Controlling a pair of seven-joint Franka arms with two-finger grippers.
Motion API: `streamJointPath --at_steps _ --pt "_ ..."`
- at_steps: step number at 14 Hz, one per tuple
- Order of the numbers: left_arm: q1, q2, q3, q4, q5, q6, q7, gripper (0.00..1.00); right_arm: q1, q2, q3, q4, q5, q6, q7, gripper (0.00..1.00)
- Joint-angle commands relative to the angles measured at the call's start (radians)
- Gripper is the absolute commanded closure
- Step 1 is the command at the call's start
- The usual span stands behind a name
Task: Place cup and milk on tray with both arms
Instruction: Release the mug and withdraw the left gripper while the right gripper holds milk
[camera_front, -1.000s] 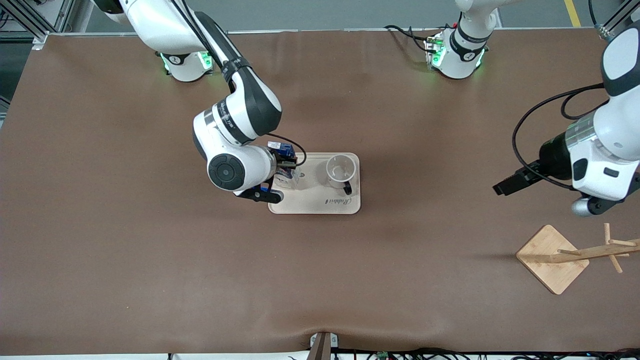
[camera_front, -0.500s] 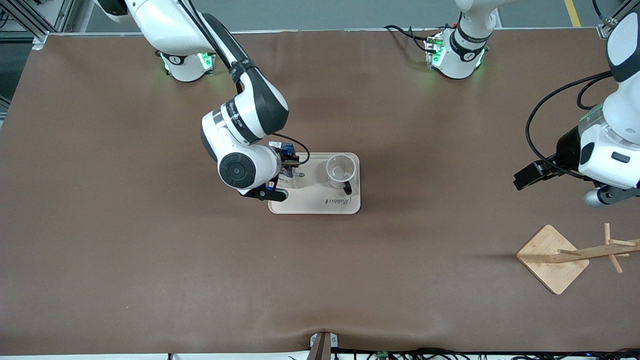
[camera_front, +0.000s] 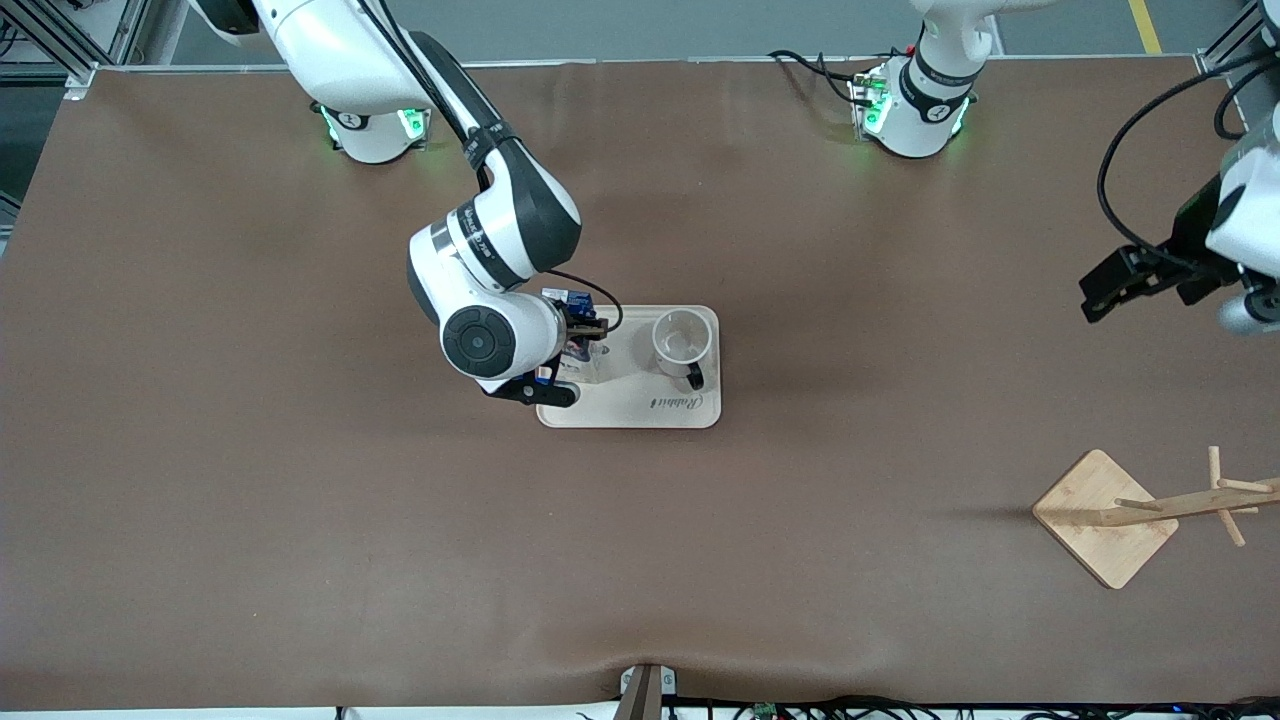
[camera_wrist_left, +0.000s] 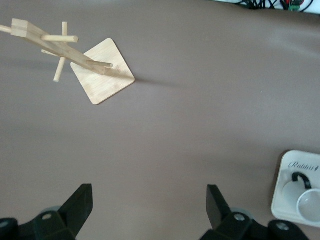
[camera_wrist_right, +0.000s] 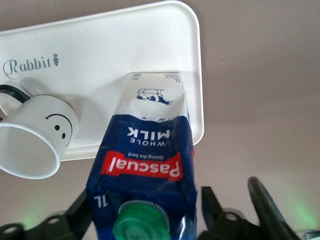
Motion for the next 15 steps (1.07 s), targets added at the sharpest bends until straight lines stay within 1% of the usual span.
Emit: streamJointPath --at_steps 1,3,7,8,10,15 --pt "-0.025 -0.114 0.045 -0.148 -0.019 0.044 0.048 0.00 0.007 0.013 -0.004 0.024 -0.016 -0.003 -0.001 0.00" --pt "-0.033 -0.129 0.047 -0.166 -0.021 0.047 0.048 0.00 0.006 0.011 -0.004 0.024 -0.015 -0.003 -0.001 0.00" --pt "-0.025 -0.117 0.045 -0.145 -0.019 0.038 0.055 0.00 0.002 0.008 -0.004 0.026 -0.013 -0.009 -0.001 0.00" --pt "-0.025 -0.118 0.044 -0.145 -0.028 0.024 0.062 0.00 0.000 0.007 -0.004 0.026 -0.012 -0.012 0.000 0.00" --pt "-0.025 -0.117 0.044 -0.142 -0.089 -0.004 0.062 0.00 -0.001 -0.003 -0.006 0.030 -0.015 -0.014 0.002 0.00" --pt "-0.030 -0.112 0.036 -0.142 -0.096 -0.005 0.063 0.00 -0.016 -0.029 -0.015 0.078 -0.016 -0.038 -0.003 0.00"
